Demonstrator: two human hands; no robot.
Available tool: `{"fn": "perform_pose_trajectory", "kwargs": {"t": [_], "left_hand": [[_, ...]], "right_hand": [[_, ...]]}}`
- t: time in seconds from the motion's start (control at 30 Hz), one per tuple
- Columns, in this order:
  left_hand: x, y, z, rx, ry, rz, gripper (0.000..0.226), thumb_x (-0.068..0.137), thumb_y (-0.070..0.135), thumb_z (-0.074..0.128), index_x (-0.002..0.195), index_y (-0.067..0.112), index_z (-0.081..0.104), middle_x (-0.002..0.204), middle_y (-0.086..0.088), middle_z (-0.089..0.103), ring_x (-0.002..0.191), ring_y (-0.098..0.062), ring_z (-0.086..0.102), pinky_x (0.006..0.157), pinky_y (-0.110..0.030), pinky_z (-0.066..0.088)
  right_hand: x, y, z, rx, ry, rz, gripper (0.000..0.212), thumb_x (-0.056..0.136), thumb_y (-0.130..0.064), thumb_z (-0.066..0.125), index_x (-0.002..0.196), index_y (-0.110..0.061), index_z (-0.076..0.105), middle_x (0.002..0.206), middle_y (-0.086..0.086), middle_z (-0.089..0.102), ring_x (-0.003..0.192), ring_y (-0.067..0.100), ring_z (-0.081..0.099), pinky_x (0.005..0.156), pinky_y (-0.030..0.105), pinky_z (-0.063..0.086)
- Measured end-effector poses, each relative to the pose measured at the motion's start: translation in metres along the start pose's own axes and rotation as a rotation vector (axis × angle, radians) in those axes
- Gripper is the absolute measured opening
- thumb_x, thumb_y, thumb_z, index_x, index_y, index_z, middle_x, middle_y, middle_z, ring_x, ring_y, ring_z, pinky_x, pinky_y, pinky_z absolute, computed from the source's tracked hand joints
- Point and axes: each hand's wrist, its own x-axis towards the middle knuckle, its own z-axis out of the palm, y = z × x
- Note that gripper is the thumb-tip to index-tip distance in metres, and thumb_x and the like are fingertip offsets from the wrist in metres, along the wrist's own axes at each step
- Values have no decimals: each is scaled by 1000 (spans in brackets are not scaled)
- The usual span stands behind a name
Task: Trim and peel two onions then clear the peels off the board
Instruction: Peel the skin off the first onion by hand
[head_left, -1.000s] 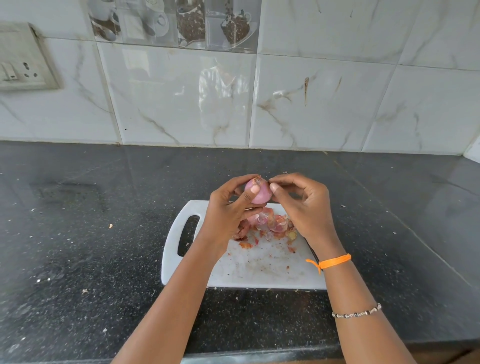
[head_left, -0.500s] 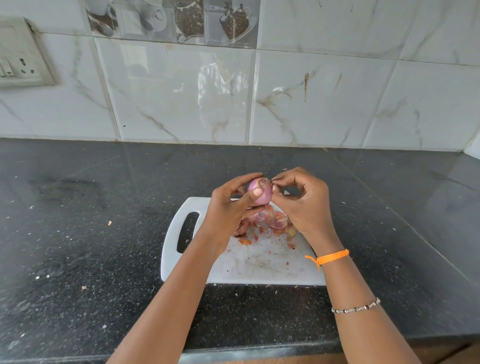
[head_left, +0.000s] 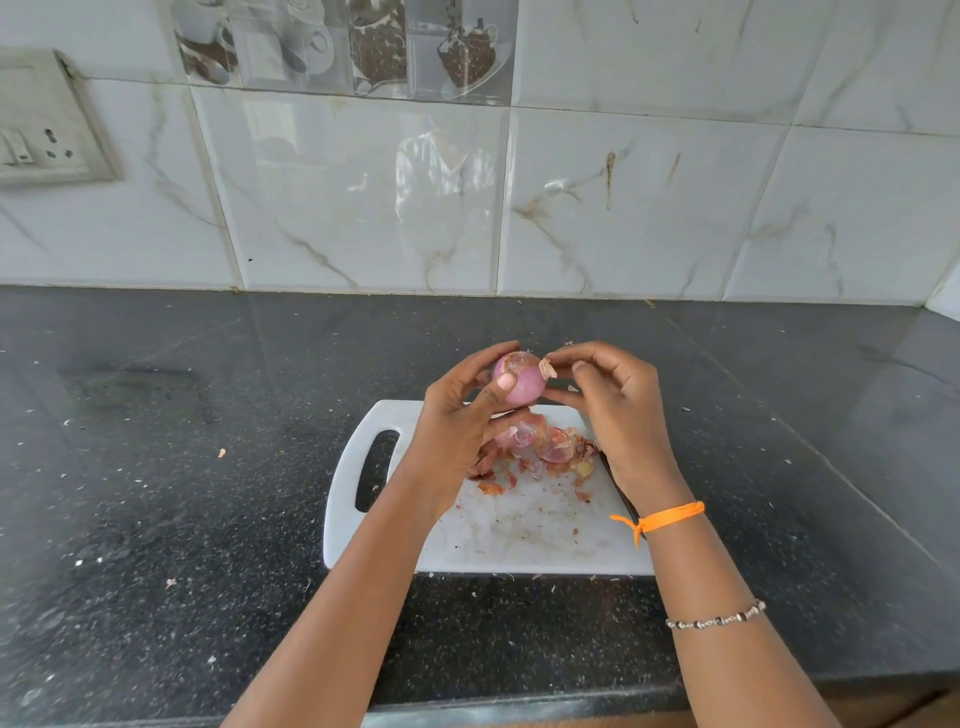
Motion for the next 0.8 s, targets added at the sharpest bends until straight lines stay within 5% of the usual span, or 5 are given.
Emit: {"fn": "perform_pose_trajectory", "kwargs": {"t": [0.3,0.4,0.57,0.7,0.8], "left_hand": [[0,2,1,9,-13,-6,36,82,4,65,115,19,63,114,-11,64,94,-22,69,75,-26,57],[-1,3,2,-15,-53,-2,34,85,3,61,117,17,60,113,-9,65,90,-22,70,77,-28,57],[-1,0,4,-36,-109,-36,29,96,14,48,124,12,55,110,-7,67,91,-26,70,82,-32,57],[0,-1,3,-5,-72,-49,31,96,20,47,124,8,55,109,-11,66,89,-28,70,81,-32,58],[0,-2,2,11,-54,-44,33,95,22,50,123,8,57,110,-15,67,90,-28,69,81,-33,58]], "right_hand": [[1,10,0,-188,14,-139,9,81,-23,70,80,-16,65,81,2,65,85,26,66,74,52,56],[3,11,-3,-143,71,-86,8,85,-10,68,79,-9,62,80,10,65,83,32,67,71,47,59],[5,9,-4,-272,130,-76,20,79,0,70,72,-16,61,72,-2,64,68,11,64,65,29,53],[0,4,-1,-216,32,-150,9,86,-5,60,88,-10,67,86,2,69,86,18,66,78,33,55],[-5,0,4,-195,-11,-168,8,85,-8,66,92,-6,67,89,5,69,85,13,67,73,20,52]]}}
